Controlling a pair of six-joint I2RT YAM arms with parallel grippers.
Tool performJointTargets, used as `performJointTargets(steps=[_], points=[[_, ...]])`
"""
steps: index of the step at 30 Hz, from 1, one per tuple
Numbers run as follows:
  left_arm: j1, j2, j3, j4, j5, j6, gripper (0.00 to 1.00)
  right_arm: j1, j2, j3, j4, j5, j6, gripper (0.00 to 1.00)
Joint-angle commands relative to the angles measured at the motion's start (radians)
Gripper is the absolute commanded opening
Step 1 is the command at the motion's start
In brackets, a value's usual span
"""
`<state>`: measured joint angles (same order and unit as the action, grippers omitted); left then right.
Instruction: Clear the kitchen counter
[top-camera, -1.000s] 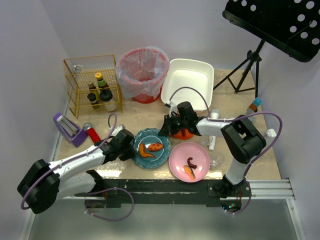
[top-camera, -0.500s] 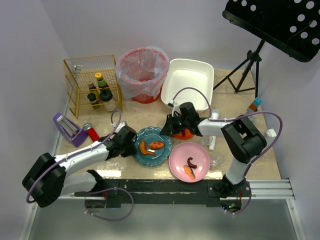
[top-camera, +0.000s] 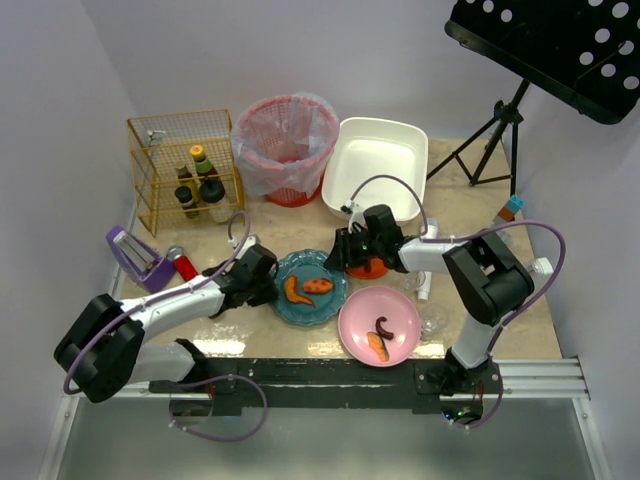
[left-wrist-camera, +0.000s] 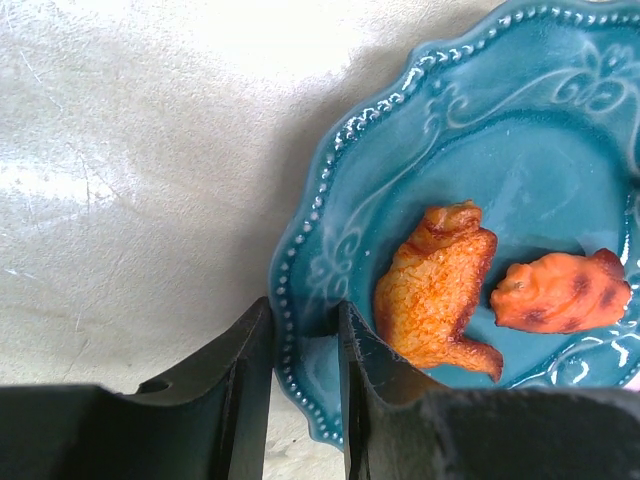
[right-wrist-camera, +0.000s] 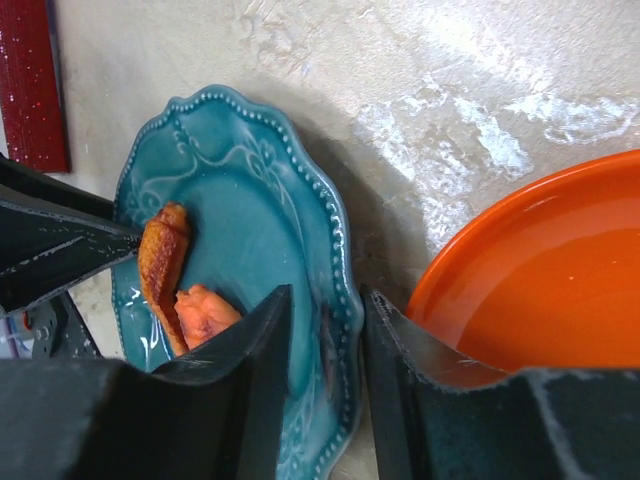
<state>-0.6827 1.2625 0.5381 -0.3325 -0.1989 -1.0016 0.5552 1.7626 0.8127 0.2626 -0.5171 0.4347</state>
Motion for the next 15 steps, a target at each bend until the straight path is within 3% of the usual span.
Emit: performJointTargets(steps=[1, 5, 10, 15], points=[[0.015, 0.066, -0.036, -0.040, -0.119, 0.027, 0.00, 0.000, 0.012, -0.007, 0.030, -0.067, -0.017, 0.32], [0.015, 0.049, -0.013, -0.077, -0.134, 0.026, 0.00, 0.000, 0.021, -0.007, 0.061, -0.087, 0.002, 0.00], [0.029, 0.008, 0.058, -0.164, -0.218, 0.034, 0.00, 0.000, 0.017, 0.017, 0.082, -0.086, 0.042, 0.00], [0.112, 0.000, 0.137, -0.198, -0.275, 0.095, 0.00, 0.002, 0.038, 0.055, 0.095, -0.083, 0.081, 0.00]])
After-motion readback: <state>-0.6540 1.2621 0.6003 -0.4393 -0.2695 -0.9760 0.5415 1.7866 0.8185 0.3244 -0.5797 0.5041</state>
